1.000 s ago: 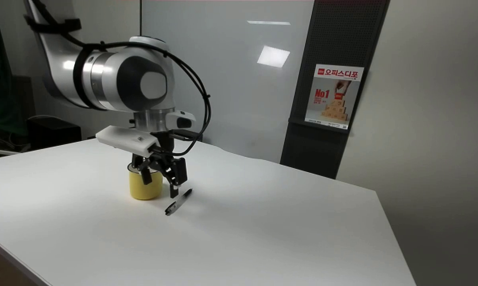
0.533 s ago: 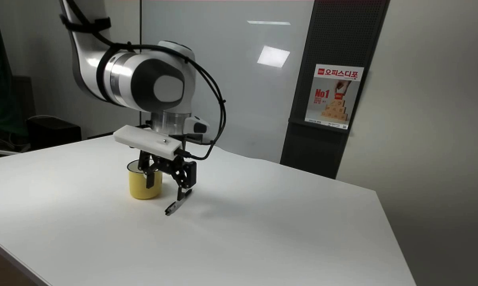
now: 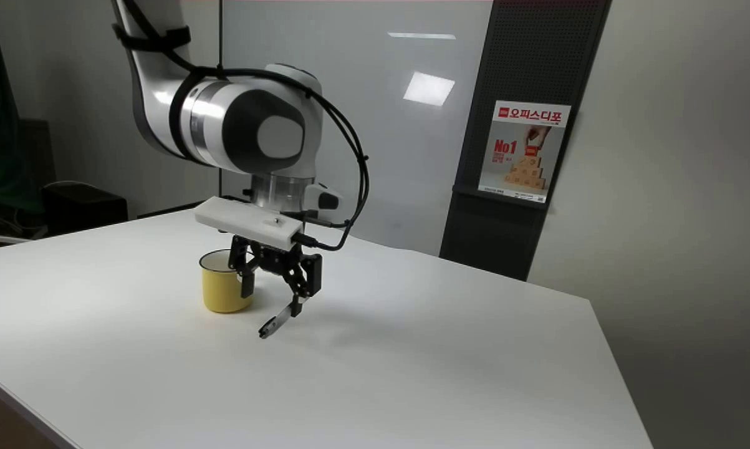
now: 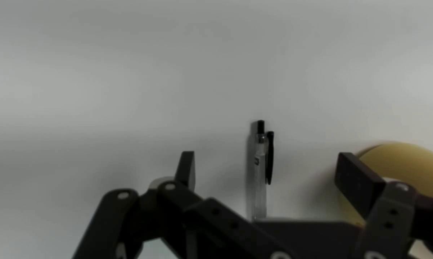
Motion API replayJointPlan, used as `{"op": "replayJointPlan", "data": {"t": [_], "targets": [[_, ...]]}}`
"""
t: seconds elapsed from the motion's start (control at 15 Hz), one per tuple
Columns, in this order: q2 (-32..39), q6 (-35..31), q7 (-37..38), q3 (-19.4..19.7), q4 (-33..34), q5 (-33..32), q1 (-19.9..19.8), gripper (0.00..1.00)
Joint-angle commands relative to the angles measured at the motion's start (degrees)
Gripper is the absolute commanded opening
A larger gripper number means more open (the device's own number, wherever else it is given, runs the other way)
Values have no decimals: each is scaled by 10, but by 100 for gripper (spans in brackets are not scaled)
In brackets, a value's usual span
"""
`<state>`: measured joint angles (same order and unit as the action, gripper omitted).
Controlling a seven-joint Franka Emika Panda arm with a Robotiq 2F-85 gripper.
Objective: Put the pen in the cup
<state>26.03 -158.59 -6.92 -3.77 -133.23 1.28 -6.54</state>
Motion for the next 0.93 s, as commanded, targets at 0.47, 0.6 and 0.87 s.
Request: {"op": "replayJointPlan", "data": {"t": [0.47, 0.6, 0.87], "targets": [[78, -34, 19, 58, 74, -35, 44, 100], [98, -36, 18, 57, 95, -37, 48, 100], [124, -38, 16, 51, 127, -36, 58, 100]]}}
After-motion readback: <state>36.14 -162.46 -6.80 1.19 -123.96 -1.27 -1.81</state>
